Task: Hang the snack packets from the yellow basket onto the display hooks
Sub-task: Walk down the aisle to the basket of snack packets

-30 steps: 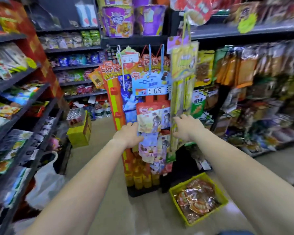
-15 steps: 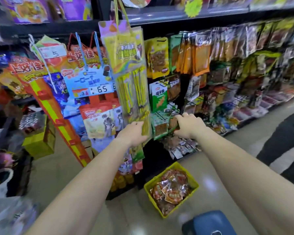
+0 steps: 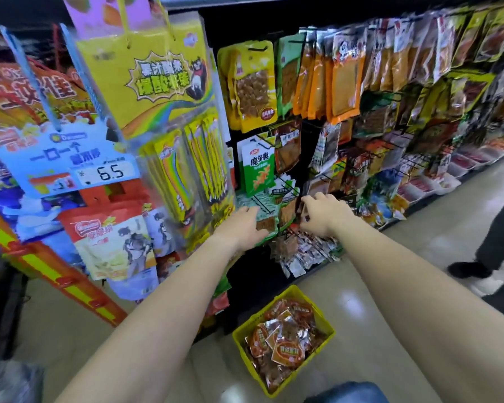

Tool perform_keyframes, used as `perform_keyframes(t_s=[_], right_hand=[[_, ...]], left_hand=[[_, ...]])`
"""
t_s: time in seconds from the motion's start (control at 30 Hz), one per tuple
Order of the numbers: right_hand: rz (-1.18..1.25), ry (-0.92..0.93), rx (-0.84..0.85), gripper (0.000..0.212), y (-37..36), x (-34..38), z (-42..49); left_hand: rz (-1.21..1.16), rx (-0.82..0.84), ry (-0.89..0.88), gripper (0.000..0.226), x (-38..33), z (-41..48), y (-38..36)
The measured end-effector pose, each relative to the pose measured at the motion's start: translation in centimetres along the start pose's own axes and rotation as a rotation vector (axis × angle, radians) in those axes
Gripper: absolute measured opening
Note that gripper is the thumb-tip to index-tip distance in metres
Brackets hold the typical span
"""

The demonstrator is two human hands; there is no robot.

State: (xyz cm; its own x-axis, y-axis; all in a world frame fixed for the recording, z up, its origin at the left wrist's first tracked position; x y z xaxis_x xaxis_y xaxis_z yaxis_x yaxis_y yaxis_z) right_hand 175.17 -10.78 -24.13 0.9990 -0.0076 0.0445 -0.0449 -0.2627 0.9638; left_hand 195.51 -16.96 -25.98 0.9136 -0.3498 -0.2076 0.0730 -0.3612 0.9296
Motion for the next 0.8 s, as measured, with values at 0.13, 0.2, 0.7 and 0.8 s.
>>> perform_keyframes(t_s=[0.13,0.2,0.7,0.8], right_hand=[[0.005,-0.013,-0.009,0.075,1.2,-2.2,2.5],[-0.007,-0.014,0.008,0.078,1.5,-3.3,3.6],[-0.048,0.196,0.123,0.078,-10.5,-11.7,21.6],[-0.110,0.314,0.185,0.077,-20.1,-13.3,27.1]], left_hand=[[-0.005,0.019,0.009,0.080,-0.9,4.2,0.7],[-0.011,0.029,0.010,0.080,-1.3,5.7,0.9],[-0.163,0.077,0.224,0.075,-2.4,21.6,-14.1],[-0.150,0.097,0.347,0.078,-0.9,25.6,-23.6]])
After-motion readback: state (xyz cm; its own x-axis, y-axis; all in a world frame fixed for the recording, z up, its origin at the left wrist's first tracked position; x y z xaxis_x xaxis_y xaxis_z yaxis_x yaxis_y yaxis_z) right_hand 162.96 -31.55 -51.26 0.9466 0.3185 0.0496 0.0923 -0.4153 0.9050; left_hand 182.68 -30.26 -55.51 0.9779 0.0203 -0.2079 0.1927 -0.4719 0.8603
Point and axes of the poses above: each hand's wrist, its own z-axis towards the middle knuckle, its own y-axis out of the back of the hand, x = y × z, the point moved 2 cm from there along z, towards the middle knuckle, and after that the axes turned 11 degrees about y, right-handed, at the moved point
